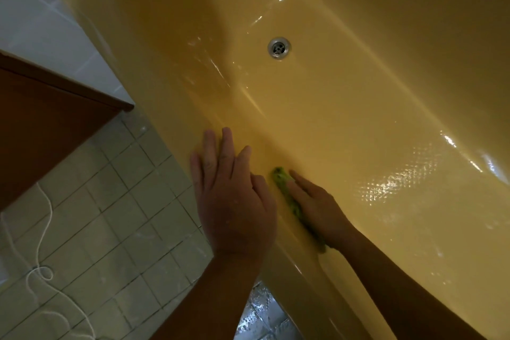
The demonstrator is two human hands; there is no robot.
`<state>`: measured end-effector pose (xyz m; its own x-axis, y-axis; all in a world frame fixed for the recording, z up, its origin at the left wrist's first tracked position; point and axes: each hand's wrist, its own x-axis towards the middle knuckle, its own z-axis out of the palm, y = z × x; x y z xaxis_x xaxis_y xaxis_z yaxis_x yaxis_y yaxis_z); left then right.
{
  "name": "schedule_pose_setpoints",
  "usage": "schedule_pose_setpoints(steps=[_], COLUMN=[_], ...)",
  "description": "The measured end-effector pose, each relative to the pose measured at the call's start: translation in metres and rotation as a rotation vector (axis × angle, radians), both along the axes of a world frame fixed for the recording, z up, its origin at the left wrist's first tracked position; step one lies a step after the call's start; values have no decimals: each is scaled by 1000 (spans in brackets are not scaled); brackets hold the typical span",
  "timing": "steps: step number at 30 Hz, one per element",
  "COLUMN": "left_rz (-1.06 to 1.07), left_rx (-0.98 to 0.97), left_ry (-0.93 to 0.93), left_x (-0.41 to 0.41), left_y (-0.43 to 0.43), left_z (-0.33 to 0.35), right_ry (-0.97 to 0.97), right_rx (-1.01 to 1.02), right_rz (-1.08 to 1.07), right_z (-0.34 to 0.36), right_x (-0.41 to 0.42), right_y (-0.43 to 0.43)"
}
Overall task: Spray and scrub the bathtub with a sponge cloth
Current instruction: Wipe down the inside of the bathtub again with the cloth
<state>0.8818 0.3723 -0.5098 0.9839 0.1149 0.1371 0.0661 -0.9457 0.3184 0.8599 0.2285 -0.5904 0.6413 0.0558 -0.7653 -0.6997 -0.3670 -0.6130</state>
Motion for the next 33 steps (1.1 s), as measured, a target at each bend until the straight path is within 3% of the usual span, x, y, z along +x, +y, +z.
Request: schedule_pose_setpoints(steps=[2, 4, 6, 10, 12, 18, 20, 22, 27, 29, 33], left_rz=[-6, 1, 12, 33, 41, 32, 40, 36, 40, 28, 16], left_rx=[0, 7, 2, -2, 3, 15, 33, 50, 69, 82, 109], left_ry=[-1, -5, -9, -7, -3, 3, 10, 12, 24, 31, 37], left_x=[5, 10, 13, 20, 22, 38, 47, 54, 66, 72, 88], left_y=[3, 6, 7, 10, 12, 22, 28, 32, 38, 42, 49], left_z=[0, 0, 0, 1, 1, 1, 1, 1, 1, 2, 4], right_ry=[-218, -310, -208, 225, 269, -190, -238, -129, 307, 251, -159], right_rx=[136, 200, 144, -127, -190, 75, 138, 110, -222, -166, 115], right_rz=[39, 1, -42, -86, -113, -34, -68, -71, -92, -64, 22], right_z=[49, 59, 35, -32, -47, 40, 45, 20, -52, -40, 35], right_x=[8, -2, -15, -36, -25, 35, 29, 21, 17, 39, 73], right_y=[11, 7, -8, -29, -21, 32, 26, 14, 0, 17, 49])
